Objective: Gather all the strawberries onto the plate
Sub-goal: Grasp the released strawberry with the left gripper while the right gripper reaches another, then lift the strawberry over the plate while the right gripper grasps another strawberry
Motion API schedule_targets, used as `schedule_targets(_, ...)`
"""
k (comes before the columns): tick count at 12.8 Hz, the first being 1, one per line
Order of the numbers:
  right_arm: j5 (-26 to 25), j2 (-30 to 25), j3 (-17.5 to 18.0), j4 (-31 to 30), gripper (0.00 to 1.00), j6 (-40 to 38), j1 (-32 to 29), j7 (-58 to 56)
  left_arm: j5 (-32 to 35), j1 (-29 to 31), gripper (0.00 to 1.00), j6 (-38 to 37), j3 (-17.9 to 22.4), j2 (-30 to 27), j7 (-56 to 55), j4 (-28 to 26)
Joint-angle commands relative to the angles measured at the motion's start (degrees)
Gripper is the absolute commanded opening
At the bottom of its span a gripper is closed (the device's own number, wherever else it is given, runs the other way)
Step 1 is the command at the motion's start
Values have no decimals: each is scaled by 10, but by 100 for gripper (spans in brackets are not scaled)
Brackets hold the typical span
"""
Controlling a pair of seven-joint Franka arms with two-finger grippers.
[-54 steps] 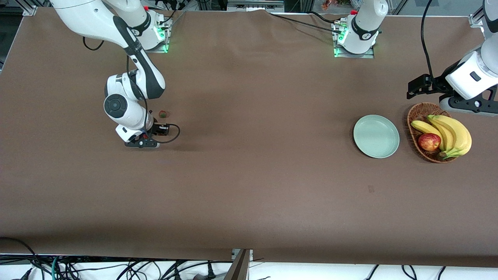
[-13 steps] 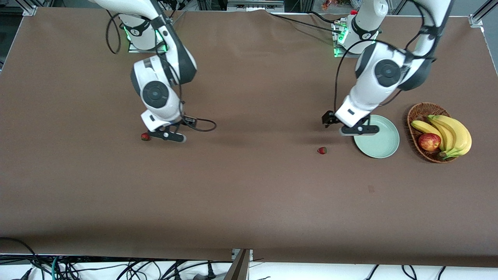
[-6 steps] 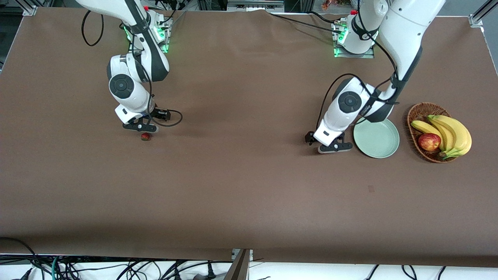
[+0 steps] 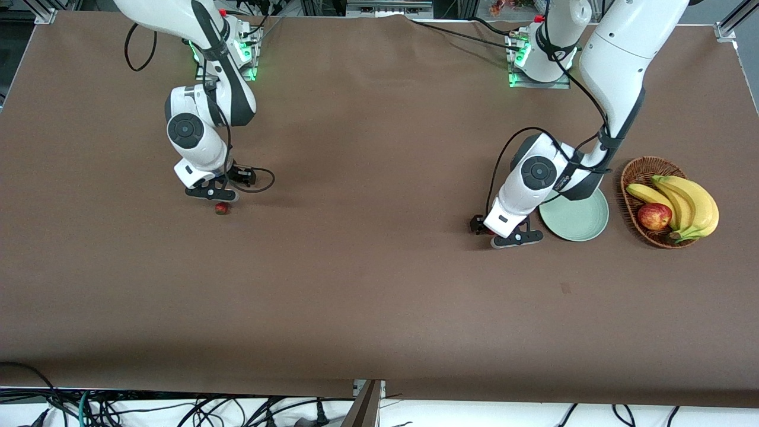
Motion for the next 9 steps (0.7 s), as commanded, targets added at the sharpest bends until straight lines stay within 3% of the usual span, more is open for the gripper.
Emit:
schedule_targets(1,3,-14,1,-12,79,8,-3,-7,16,-3,47,-31,-1,-7,-12,8)
schedule_targets(4,15,-15,15,-17,79,7,-2,7,12,-4,19,-69,-4,-28,-13,8)
schedule_targets(5,23,-16,16,-19,79,1,-2,15,7,-4,15,-86,-5,-36,-12,9)
schedule_targets(7,55,-19,41,-18,79,-4,-2,19,-11,-2,15,-148,-7,-54,-4,34)
schedule_targets(9,56,-18,41,-20,79,-4,-3,19,-96,2,15,-235,1,-74,83,90)
